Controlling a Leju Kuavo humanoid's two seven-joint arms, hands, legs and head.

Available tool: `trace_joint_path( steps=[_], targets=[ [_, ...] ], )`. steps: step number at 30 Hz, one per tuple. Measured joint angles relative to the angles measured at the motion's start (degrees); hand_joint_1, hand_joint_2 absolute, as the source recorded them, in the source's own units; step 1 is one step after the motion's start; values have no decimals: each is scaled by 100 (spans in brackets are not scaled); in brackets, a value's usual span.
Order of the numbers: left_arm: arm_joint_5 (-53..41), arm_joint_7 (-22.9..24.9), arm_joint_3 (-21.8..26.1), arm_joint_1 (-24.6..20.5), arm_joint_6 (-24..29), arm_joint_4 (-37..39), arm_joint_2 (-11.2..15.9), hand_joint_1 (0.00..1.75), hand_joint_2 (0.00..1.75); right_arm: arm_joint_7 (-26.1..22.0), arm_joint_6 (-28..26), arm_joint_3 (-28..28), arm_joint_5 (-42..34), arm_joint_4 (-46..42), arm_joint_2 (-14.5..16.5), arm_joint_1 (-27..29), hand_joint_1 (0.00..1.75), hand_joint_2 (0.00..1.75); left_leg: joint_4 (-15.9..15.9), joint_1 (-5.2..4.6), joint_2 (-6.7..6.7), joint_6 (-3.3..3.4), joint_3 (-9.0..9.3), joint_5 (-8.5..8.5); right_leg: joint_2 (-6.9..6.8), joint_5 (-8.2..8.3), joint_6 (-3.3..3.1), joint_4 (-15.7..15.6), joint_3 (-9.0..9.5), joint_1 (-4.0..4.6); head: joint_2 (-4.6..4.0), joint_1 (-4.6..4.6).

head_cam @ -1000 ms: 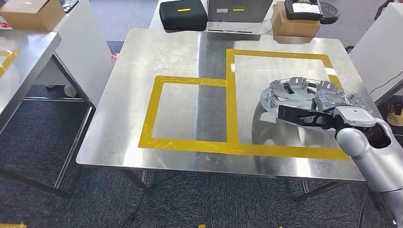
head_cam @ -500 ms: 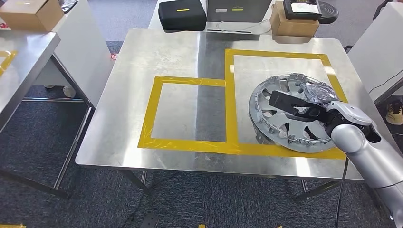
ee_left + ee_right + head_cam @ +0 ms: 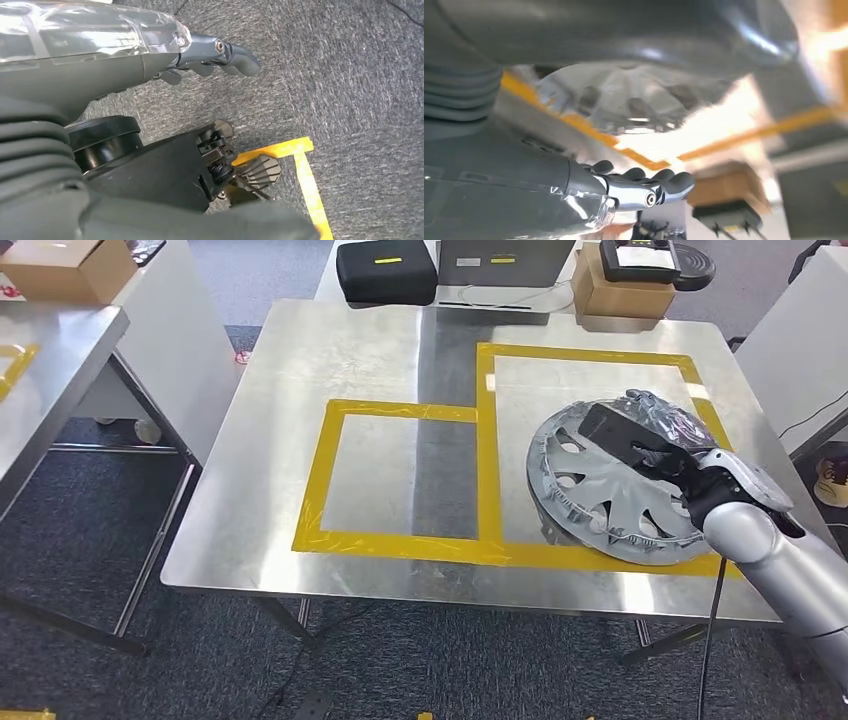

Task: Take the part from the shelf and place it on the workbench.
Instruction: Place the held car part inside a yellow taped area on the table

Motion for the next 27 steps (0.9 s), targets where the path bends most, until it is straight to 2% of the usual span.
trace_joint_path(
  steps=[3, 5, 7, 10, 12, 18, 27],
  targets=[
    [79, -55, 0, 58, 54, 0, 3, 0, 0, -915, -1429, -433, -858, -178, -49, 464, 0, 0, 1, 0, -38, 2, -3, 1, -23, -2, 3, -3, 2, 1, 0, 0],
    [112, -77, 1, 113, 84, 0, 5, 0, 0, -1552, -2032, -829, -1391, -343, -42, 832, 0, 0, 0, 1, -53, 3, -9, 2, -33, -4, 4, -3, 3, 1, 0, 0],
    [138, -111, 2, 152, 94, 0, 3, 0, 0, -2375, -2351, -1255, -2117, -575, 29, 1259, 0, 0, 0, 3, -64, 3, -12, 1, -45, -8, 8, -4, 8, 1, 0, -1],
    [181, -250, 3, 198, 77, 0, -2, 0, 0, -3798, -2450, -1928, -3306, -1097, 350, 2037, 0, 0, -2, 4, -81, 3, -10, 1, -72, -15, 16, -5, 18, 2, 0, 1],
    [201, -313, 4, 221, 63, 0, -3, 0, 0, -4297, -2443, -2247, -3615, -1440, 584, 2450, 0, 0, -3, 3, -84, 4, -9, 2, -75, -15, 17, -6, 18, 1, 0, 2],
    [212, -332, 4, 250, 37, 0, -2, 0, 0, -4469, -2489, -2907, -3718, -2038, 963, 3015, 0, 0, -3, -1, -47, 10, -1, 5, -62, -12, 18, -8, 21, 0, 0, 1],
    [214, -333, 4, 252, 30, 0, -1, 0, 0, -4470, -2489, -3426, -3727, -2404, 1233, 3219, 0, 0, -3, -1, -16, 11, 9, 6, -31, -8, 20, -8, 22, 0, 0, -1]
  ],
)
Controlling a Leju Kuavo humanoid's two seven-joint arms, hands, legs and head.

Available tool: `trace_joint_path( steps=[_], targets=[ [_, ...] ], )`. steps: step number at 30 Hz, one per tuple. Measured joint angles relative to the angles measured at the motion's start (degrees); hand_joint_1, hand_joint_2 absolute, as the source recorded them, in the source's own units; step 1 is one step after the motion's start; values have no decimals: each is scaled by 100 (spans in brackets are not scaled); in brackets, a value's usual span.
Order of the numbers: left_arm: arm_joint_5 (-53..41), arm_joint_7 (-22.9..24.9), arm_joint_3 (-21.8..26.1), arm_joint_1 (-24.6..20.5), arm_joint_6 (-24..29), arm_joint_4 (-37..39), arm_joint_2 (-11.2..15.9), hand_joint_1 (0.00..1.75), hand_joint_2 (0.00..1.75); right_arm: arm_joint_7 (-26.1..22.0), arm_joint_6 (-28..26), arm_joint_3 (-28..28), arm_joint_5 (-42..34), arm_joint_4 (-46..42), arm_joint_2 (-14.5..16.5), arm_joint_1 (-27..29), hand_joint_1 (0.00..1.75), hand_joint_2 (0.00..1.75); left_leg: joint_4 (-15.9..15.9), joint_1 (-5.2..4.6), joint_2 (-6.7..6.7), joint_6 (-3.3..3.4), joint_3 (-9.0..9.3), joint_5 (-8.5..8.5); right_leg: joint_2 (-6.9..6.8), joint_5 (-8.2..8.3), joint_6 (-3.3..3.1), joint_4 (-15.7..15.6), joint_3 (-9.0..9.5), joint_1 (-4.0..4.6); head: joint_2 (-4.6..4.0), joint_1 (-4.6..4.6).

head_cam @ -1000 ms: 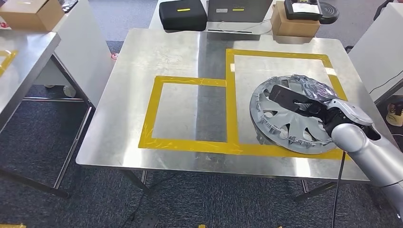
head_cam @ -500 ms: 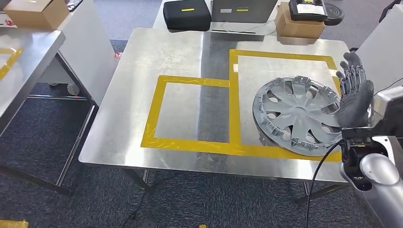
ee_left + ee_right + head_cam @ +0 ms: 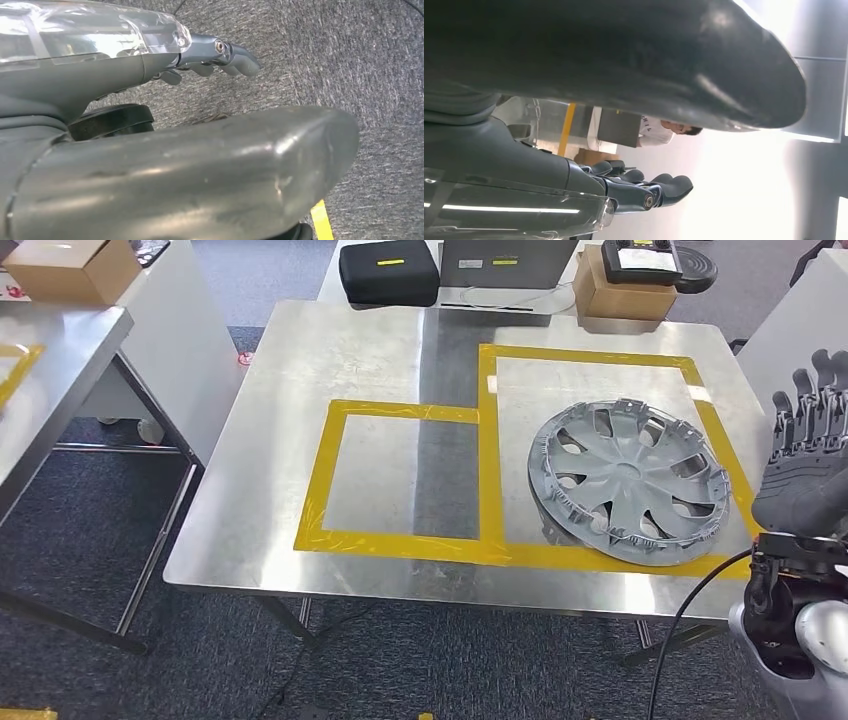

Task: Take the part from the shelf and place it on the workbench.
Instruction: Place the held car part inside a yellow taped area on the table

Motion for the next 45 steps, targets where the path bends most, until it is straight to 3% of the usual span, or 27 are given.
trace_joint_path(
  steps=[5, 10, 14, 19, 22, 23, 25, 27, 28, 29, 30, 33, 35, 37, 39, 41, 43, 44, 45],
  targets=[
    [4, -2, 1, 0, 4, 0, 0, 0, 0, -63, 86, -125, -134, -85, 116, 43, 0, 0, 0, 0, 6, 1, 1, -1, 4, 0, 0, 0, 0, 0, 0, 1],
    [95, -53, 14, 6, 91, 0, -2, 0, 0, -998, 950, -34, -602, -300, 506, 343, 0, 0, -4, 5, 11, 3, -1, -2, 3, -1, 0, 0, 2, 1, 0, 3],
    [166, -43, 19, 9, 162, 0, 1, 0, 0, -1540, 1119, 500, -312, -472, 1021, 536, 0, 0, -11, 9, 50, 4, 4, -4, 23, -1, -1, 2, 1, 1, 0, 1],
    [213, -14, 21, 11, 208, 0, 18, 0, 0, -1585, 1146, 1193, -159, -506, 1436, 572, 0, 0, 12, -18, 75, 34, 6, -9, 36, 34, 25, -17, 2, -16, 0, -10],
    [226, 13, 24, 10, 232, -1, 29, 0, 0, -1580, 1166, 1485, -139, -517, 1591, 563, 0, 0, -25, -26, 78, 93, 12, 68, 42, 82, 71, -47, 5, -35, 0, -25],
    [231, 17, 24, 9, 238, -1, 31, 0, 0, -1571, 1176, 1535, -141, -529, 1615, 554, 0, 0, -69, -16, 81, 124, 22, 121, 45, 53, 89, -35, -7, -33, 0, -21],
    [236, 24, 24, 9, 243, -1, 30, 0, 0, -1543, 1195, 1616, -145, -550, 1637, 522, 0, 0, -155, 19, 92, 176, 39, 210, 48, -204, 122, 259, -122, -25, 0, 13],
    [238, 37, 24, 17, 244, 0, 30, 0, 0, -1517, 1209, 1711, -145, -551, 1661, 510, 0, 0, -158, 16, 99, 194, 24, 231, 41, -588, 147, 946, -350, -36, 0, 55],
    [239, 43, 24, 21, 245, 0, 31, 0, 0, -1508, 1212, 1754, -145, -551, 1674, 512, 0, 0, -153, 12, 99, 193, 19, 231, 40, -706, 153, 1261, -445, -41, 0, 65],
    [240, 48, 24, 25, 245, 0, 32, 0, 0, -1498, 1215, 1791, -146, -551, 1688, 514, 0, 0, -147, 8, 99, 193, 19, 232, 39, -722, 153, 1428, -474, -45, 0, 70],
    [240, 49, 24, 26, 247, 0, 33, 0, 0, -1491, 1216, 1823, -146, -551, 1700, 512, 0, 0, -141, 6, 97, 190, 20, 231, 38, -630, 147, 1388, -418, -45, 0, 74],
    [240, 48, 24, 21, 249, -1, 33, 0, 0, -1481, 1222, 1916, -144, -551, 1733, 487, 0, 0, -117, -2, 77, 147, 17, 206, 44, -143, 78, 445, 93, -33, 0, 91],
    [241, 46, 25, 17, 250, -1, 32, 0, 0, -1480, 1225, 1961, -144, -558, 1749, 465, 0, 0, -100, -6, 67, 87, -17, 206, 46, -69, 12, 64, 285, -5, 0, 96],
    [241, 45, 26, 17, 251, 0, 33, 0, 0, -1480, 1226, 1988, -144, -567, 1762, 443, 0, 0, -95, -4, 65, 29, -37, 226, 38, -77, -29, -15, 307, 10, 0, 95],
    [240, 45, 26, 15, 252, 0, 34, 0, 0, -1480, 1226, 2020, -144, -574, 1776, 422, 0, 0, 1, 0, 40, -34, -92, 110, 25, -75, -83, -139, 331, -14, 0, 75],
    [242, 46, 26, 14, 255, -1, 39, 0, 0, -1480, 1226, 2044, -144, -584, 1796, 416, 0, 0, 463, 27, 2, -102, -297, -238, 5, -56, -146, -234, 328, -36, 0, 10],
    [243, 50, 27, 19, 256, -1, 43, 0, 0, -1480, 1226, 2068, -144, -584, 1811, 417, 0, 0, 1115, 71, -11, -153, -575, -565, -17, -26, -167, -230, 281, -36, 0, -49],
    [243, 53, 30, 21, 256, 0, 44, 0, 0, -1480, 1226, 2086, -144, -580, 1818, 417, 0, 0, 1300, 92, -11, -173, -652, -599, -27, -12, -161, -218, 253, -36, 0, -66],
    [243, 57, 33, 22, 256, 0, 44, 0, 0, -1480, 1226, 2105, -144, -578, 1824, 418, 0, 0, 1305, 109, -8, -188, -643, -519, -35, 4, -149, -203, 223, -39, 0, -81]
  ],
)
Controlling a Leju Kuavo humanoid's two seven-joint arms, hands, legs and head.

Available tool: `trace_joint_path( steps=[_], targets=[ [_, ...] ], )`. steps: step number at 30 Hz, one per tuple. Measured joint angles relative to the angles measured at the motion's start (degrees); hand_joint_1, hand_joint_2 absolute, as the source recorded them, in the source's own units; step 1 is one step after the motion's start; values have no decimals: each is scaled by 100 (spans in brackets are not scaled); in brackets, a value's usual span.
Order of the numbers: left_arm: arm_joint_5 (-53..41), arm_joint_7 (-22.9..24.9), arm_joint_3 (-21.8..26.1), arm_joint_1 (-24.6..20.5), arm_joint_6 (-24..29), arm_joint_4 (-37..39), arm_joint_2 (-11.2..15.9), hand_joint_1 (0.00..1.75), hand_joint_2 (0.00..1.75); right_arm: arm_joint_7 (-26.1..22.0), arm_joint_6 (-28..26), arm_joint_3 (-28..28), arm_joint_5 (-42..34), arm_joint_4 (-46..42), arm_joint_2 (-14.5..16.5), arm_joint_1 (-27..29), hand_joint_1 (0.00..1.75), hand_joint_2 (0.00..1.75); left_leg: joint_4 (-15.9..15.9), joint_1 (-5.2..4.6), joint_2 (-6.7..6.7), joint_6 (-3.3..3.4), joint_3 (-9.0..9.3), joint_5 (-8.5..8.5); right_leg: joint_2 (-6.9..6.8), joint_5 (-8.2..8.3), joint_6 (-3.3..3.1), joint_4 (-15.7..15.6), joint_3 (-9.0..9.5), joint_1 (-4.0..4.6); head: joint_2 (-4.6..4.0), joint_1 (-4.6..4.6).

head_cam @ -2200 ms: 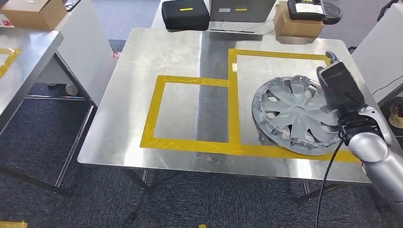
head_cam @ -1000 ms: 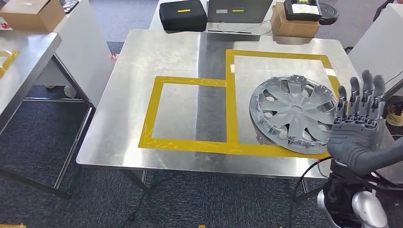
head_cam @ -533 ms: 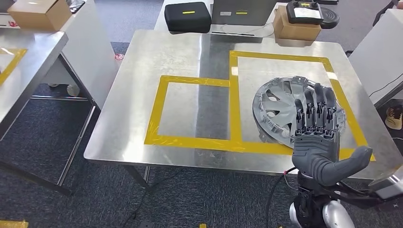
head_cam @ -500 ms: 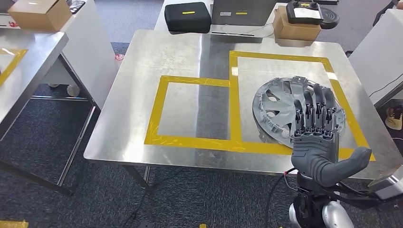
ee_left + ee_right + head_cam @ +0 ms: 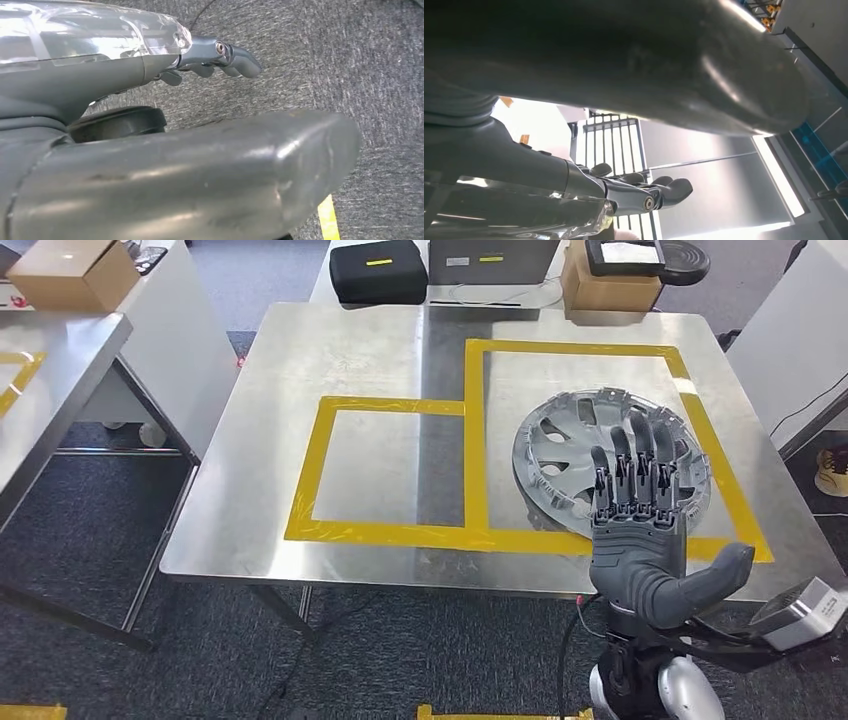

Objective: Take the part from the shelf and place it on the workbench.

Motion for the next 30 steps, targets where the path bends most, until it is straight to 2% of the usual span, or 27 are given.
trace_joint_path(
  steps=[1, 2, 4, 5, 8, 9, 10, 12, 13, 14, 15, 16, 18, 19, 20, 21, 23, 24, 25, 26, 28, 29, 30],
  targets=[
    [1, 4, 4, 0, 0, 0, 1, 0, 0, 0, 0, 16, 0, 3, 8, 0, 0, 0, -189, 16, 4, -12, 106, 171, -5, 17, 16, 19, -30, -6, 0, -20],
    [1, 7, 9, -2, 0, 0, 3, 0, 0, 0, 0, 28, 0, 6, 16, 0, 0, 0, -520, 31, 7, -20, 286, 375, -7, 33, 37, 41, -57, -11, 0, -43],
    [2, 10, 15, -7, 1, -1, 6, 0, 0, 0, 0, 41, 0, 4, 27, -1, 0, 0, -1136, 33, -1, -12, 614, 616, -7, 75, 96, 79, -108, -8, 0, -85],
    [3, 10, 16, -7, 2, -1, 7, 0, 0, 0, 0, 48, 1, -2, 32, -2, 0, 0, -1289, 25, -9, 6, 673, 651, -6, 105, 134, 89, -127, -4, 0, -94],
    [4, 11, 18, -4, 7, 0, 7, 0, 0, 0, 0, 75, 3, -20, 40, 1, 0, 0, -1333, -1, -16, 127, 579, 737, 1, 186, 251, 69, -169, -25, 0, -95],
    [4, 12, 19, -7, 8, 0, 7, 0, 0, 0, 0, 85, 4, -21, 41, 3, 0, 0, -1337, 0, -12, 180, 534, 789, 4, 106, 280, 115, -207, -34, 0, -88],
    [4, 11, 19, -9, 9, 0, 6, 0, 0, 0, 0, 95, 4, -21, 40, 5, 0, 0, -1345, 4, -7, 230, 478, 848, 7, -78, 304, 265, -273, -40, 0, -69],
    [4, 11, 20, -10, 9, 0, 6, 0, 0, 0, -1, 112, 4, -21, 40, 7, 0, 0, -1343, -11, 0, 296, 347, 956, 9, -643, 327, 893, -448, -40, 0, -14],
    [4, 11, 20, -6, 9, 0, 6, 0, 0, 0, -2, 120, 4, -20, 40, 9, 0, 0, -1338, -27, 3, 315, 278, 1008, 10, -870, 328, 1260, -514, -37, 0, 14],
    [4, 11, 20, -4, 9, 0, 6, 0, 0, 0, -2, 129, 4, -19, 41, 10, 0, 0, -1332, -48, 5, 326, 210, 1056, 11, -979, 321, 1523, -528, -31, 0, 39],
    [4, 11, 20, -3, 9, 0, 6, 0, 0, 0, -2, 138, 4, -17, 41, 11, 0, 0, -1325, -70, 6, 333, 146, 1101, 12, -964, 302, 1614, -469, -24, 0, 63],
    [4, 12, 20, -2, 9, 0, 6, 0, 0, 0, -2, 145, 4, -18, 41, 11, 0, 0, -1320, -92, 7, 336, 89, 1142, 14, -847, 268, 1487, -313, -12, 0, 88],
    [3, 13, 20, -3, 7, -1, 2, 0, 0, 0, -3, 160, 4, -23, 41, 4, 0, 0, -1316, -128, 9, 329, 10, 1211, 23, -572, 141, 757, 198, 43, 0, 115],
    [-1, 17, 20, -5, 2, -1, -4, 0, 0, -2, -6, 165, 3, -29, 41, 1, 0, 0, -1313, -143, 13, 316, -20, 1245, 26, -499, 76, 351, 446, 71, 0, 111],
    [-9, 28, 20, -6, -5, -2, -12, 0, 0, -5, -10, 170, 0, -38, 42, 1, 0, 0, -1310, -144, 20, 292, -49, 1281, 28, -475, 27, 63, 608, 101, 0, 105],
    [-24, 51, 20, -7, -16, -2, -19, 0, 0, -16, -18, 174, -5, -46, 42, 8, 0, 0, -1310, -135, 28, 259, -77, 1318, 30, -479, -3, -93, 679, 126, 0, 102],
    [-66, 118, 19, -1, -33, -1, -19, 0, 0, -61, -35, 185, -21, -54, 45, 41, 0, 0, -1306, -121, 40, 185, -123, 1372, 20, -409, -23, -190, 672, 132, 0, 121],
    [-85, 148, 18, 2, -32, -1, -8, 0, 0, -91, -42, 190, -30, -52, 49, 59, 0, 0, -1269, -119, 35, 152, -155, 1318, 6, -355, -43, -226, 651, 121, 0, 127],
    [-103, 166, 17, 3, -23, 0, 8, 0, 0, -124, -47, 195, -38, -49, 55, 77, 0, 0, -1141, -115, 27, 120, -213, 1174, -12, -299, -69, -259, 620, 104, 0, 116],
    [-114, 174, 17, 1, -8, 0, 34, 0, 0, -157, -49, 197, -50, -43, 62, 96, 0, 0, -906, -102, 17, 88, -301, 946, -28, -248, -85, -279, 577, 89, 0, 92],
    [-122, 175, 17, -2, 20, 0, 99, 0, 0, -221, -45, 201, -91, -19, 74, 126, 0, 0, -201, -57, 6, 20, -514, 452, -38, -175, -98, -240, 445, 92, 0, 38],
    [-120, 169, 17, -2, 30, 0, 136, 0, 0, -249, -39, 203, -116, -3, 79, 134, 0, 0, 94, -37, 5, -9, -574, 323, -40, -142, -88, -209, 373, 91, 0, 24],
    [-115, 160, 17, -1, 38, 0, 168, 0, 0, -271, -31, 205, -135, 14, 84, 138, 0, 0, 245, -20, 6, -32, -564, 311, -42, -113, -78, -170, 297, 88, 0, 10]
  ],
)
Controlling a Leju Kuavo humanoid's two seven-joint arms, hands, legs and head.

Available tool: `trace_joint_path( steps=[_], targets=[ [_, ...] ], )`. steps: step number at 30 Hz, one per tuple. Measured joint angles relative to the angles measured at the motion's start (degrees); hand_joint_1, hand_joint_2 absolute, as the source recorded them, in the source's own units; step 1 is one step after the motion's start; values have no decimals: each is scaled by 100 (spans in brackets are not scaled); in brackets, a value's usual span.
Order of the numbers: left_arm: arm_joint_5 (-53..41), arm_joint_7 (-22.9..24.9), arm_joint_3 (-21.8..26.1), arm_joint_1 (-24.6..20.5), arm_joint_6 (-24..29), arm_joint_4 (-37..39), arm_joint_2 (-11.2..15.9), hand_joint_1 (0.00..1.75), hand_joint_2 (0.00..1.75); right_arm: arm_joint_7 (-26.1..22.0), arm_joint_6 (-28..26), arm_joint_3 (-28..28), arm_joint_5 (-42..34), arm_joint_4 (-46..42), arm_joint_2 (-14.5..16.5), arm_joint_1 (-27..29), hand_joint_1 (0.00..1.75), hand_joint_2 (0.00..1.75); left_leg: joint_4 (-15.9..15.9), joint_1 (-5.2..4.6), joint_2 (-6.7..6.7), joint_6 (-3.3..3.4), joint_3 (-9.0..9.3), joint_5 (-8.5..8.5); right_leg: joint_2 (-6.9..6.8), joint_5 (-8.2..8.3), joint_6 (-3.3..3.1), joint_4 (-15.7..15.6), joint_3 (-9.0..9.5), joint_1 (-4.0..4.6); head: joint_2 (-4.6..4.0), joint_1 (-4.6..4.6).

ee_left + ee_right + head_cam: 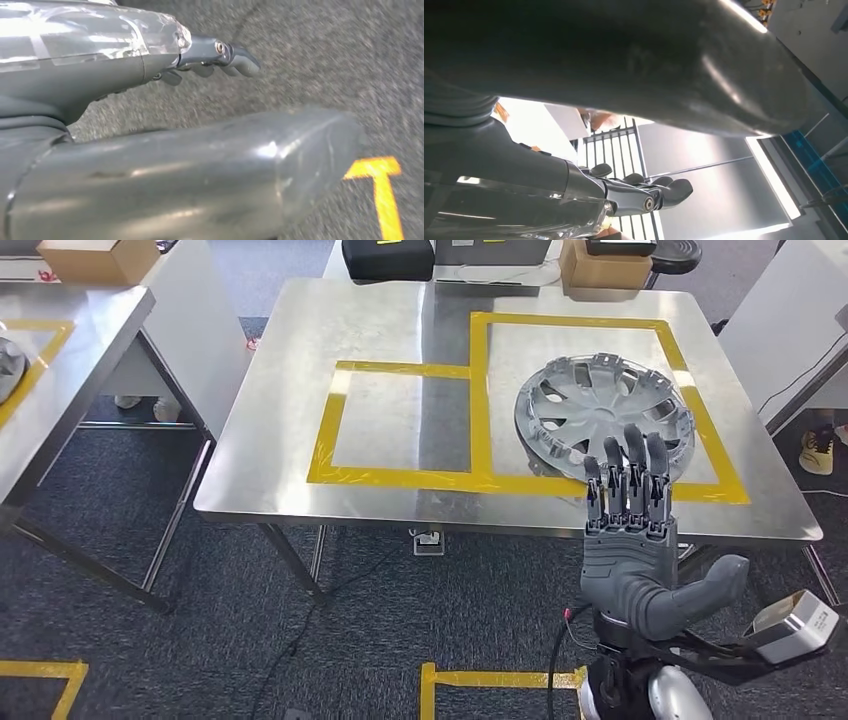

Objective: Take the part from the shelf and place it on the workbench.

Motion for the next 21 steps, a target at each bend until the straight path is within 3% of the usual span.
trace_joint_path(
  steps=[1, 2, 4, 5, 7, 9, 10, 12, 14, 15, 16, 17, 19, 21],
  targets=[
    [10, -15, 0, 0, 5, 0, 27, 0, 0, -15, 9, 1, -15, 15, 7, 0, 0, 0, -56, 14, 2, -17, 112, 103, -1, 24, 14, 45, -79, -6, 0, -15],
    [21, -34, 1, -1, 9, 0, 48, 0, 0, -27, 15, 2, -25, 27, 17, 1, 0, 0, -311, 25, 4, -28, 323, 266, -1, 45, 32, 95, -154, -16, 0, -28],
    [34, -70, 1, -9, 8, -2, 68, 0, 0, -47, 25, 4, -55, 42, 40, 1, 0, 0, -1064, 29, -4, -26, 829, 455, 2, 79, 78, 196, -288, -29, 0, -64],
    [32, -79, 1, -14, 6, -3, 71, 0, 0, -61, 28, 7, -68, 45, 49, 3, 0, 0, -1340, 22, -10, -11, 995, 470, 3, 104, 110, 230, -333, -30, 0, -77],
    [24, -78, 0, -14, 5, -3, 77, 0, 0, -90, 28, 15, -98, 55, 62, 11, 0, 0, -1537, -6, -25, 45, 1078, 461, 5, 174, 182, 250, -382, -33, 0, -89],
    [9, -72, 0, -11, 3, -2, 79, 0, 0, -117, 5, 27, -128, 78, 70, 41, 0, 0, -1561, -6, -23, 147, 1011, 550, 19, 162, 255, 269, -418, -53, 0, -92],
    [-1, -68, 0, -14, 2, -2, 79, 0, 0, -129, -18, 33, -146, 93, 72, 61, 0, 0, -1575, -1, -21, 207, 971, 601, 29, 33, 289, 364, -455, -61, 0, -82],
    [-20, -62, 0, -20, -3, -2, 79, 0, 0, -152, -61, 44, -176, 125, 71, 93, 0, 0, -1586, 8, -15, 292, 870, 702, 46, -470, 344, 874, -583, -71, 0, -44],
    [-26, -55, 0, -17, -7, -2, 78, 0, 0, -159, -81, 52, -192, 158, 70, 116, 0, 0, -1579, -3, -14, 316, 739, 801, 50, -904, 372, 1574, -694, -73, 0, -3],
    [-26, -51, 0, -15, -8, -2, 78, 0, 0, -161, -84, 55, -194, 175, 70, 129, 0, 0, -1573, -10, -13, 314, 665, 853, 51, -951, 374, 1777, -681, -73, 0, 7],
    [-26, -50, 0, -14, -8, -2, 78, 0, 0, -161, -86, 58, -196, 191, 70, 141, 0, 0, -1566, -17, -12, 309, 591, 903, 51, -874, 367, 1794, -590, -72, 0, 21],
    [-27, -49, 0, -13, -8, -3, 77, 0, 0, -162, -87, 60, -197, 206, 71, 148, 0, 0, -1560, -23, -12, 300, 523, 949, 51, -714, 352, 1613, -415, -71, 0, 41],
    [-31, -50, 0, -14, -8, -4, 77, 0, 0, -164, -91, 63, -198, 227, 72, 146, 0, 0, -1545, -40, -8, 266, 420, 1028, 57, -443, 303, 847, 112, -59, 0, 90],
    [-41, -51, 0, -17, -7, -4, 78, 0, 0, -173, -122, 64, -200, 238, 74, 143, 0, 0, -1535, -53, 5, 204, 352, 1125, 73, -415, 244, 178, 495, -35, 0, 111]
  ],
)
